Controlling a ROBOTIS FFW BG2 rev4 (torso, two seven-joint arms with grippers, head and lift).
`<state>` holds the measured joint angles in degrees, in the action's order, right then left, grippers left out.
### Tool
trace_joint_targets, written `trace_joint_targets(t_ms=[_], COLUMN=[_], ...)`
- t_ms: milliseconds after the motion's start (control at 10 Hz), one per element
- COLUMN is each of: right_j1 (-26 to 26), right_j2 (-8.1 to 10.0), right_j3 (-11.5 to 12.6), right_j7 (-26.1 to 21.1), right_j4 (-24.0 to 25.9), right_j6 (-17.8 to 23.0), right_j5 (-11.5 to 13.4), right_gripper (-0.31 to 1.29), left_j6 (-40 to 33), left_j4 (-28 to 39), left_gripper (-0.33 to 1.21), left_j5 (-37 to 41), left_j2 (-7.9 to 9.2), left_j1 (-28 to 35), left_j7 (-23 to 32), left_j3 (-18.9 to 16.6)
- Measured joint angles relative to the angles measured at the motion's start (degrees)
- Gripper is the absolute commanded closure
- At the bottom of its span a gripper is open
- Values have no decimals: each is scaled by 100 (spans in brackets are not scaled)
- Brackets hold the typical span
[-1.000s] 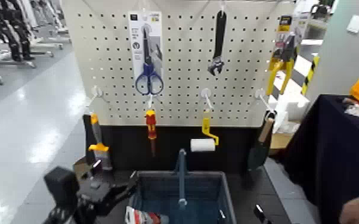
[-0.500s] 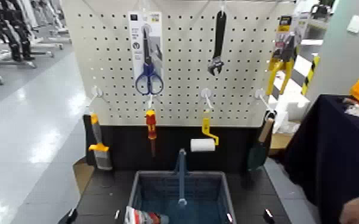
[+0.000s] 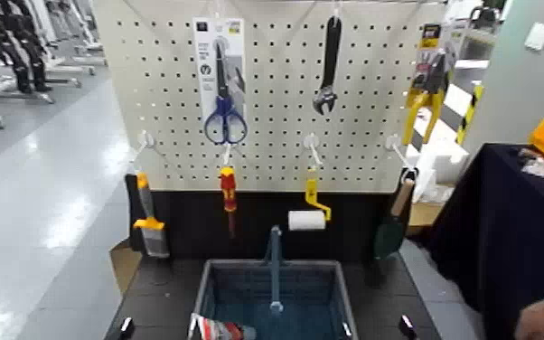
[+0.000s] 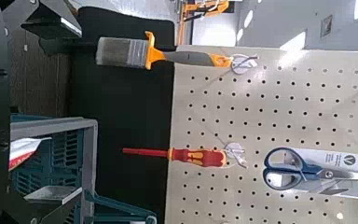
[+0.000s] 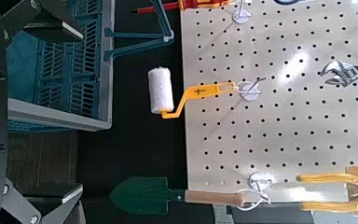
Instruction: Put the red glue tube into the crate.
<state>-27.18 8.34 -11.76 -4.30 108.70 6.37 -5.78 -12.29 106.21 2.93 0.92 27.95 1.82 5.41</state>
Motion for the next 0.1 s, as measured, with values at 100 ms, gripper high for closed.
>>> trace_joint_targets(t_ms=[100], right_j1=[-10], right_j2=[-32], right_j3=[16], right_j7=[0], right_j4=[29], right_j6=[-48], right_j5=[61], right_gripper=[17], left_j6=[10], left_j4=[1], left_gripper=[13], left_j5=[7], left_j2=[14], left_j1=[-6], left_j7=[0], left_j3=[18])
